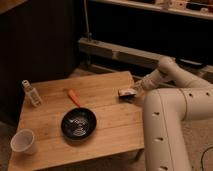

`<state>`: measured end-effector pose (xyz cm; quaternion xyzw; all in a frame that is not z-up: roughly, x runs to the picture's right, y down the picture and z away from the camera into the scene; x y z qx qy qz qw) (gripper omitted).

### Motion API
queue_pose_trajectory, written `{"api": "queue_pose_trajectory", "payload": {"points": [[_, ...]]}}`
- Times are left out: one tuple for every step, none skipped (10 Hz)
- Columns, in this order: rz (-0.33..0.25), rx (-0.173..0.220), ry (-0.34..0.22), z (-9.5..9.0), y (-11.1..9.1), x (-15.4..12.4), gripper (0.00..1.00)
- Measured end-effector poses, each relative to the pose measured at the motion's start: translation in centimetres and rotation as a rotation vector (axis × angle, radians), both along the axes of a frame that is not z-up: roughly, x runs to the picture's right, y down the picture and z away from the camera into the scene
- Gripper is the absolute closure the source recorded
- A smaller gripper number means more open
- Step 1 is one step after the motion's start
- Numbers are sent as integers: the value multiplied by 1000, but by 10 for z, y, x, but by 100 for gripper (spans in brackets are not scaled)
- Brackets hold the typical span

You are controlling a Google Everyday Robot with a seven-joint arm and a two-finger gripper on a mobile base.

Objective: Place the eraser on the white sponge

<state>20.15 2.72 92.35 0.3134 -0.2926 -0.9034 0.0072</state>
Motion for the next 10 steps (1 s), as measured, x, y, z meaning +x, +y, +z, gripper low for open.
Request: {"api": "queue_pose_trajectory", "payload": {"points": [[1,-5,0,1,1,-1,55],[3,-8,0,2,2,-1,43],[4,-12,-1,4,3,-3,31],[5,-14,0,5,4,-5,24],[9,-10,1,5,3,-5,23],[23,16,-4,4,2,-5,23],[35,43,-9,-2,-3,-5,23],[46,60,-9,-6,-6,-3,23],[45,61,-10,-6,-6,-4,23],[43,61,-13,-6,-7,-7,23]]}}
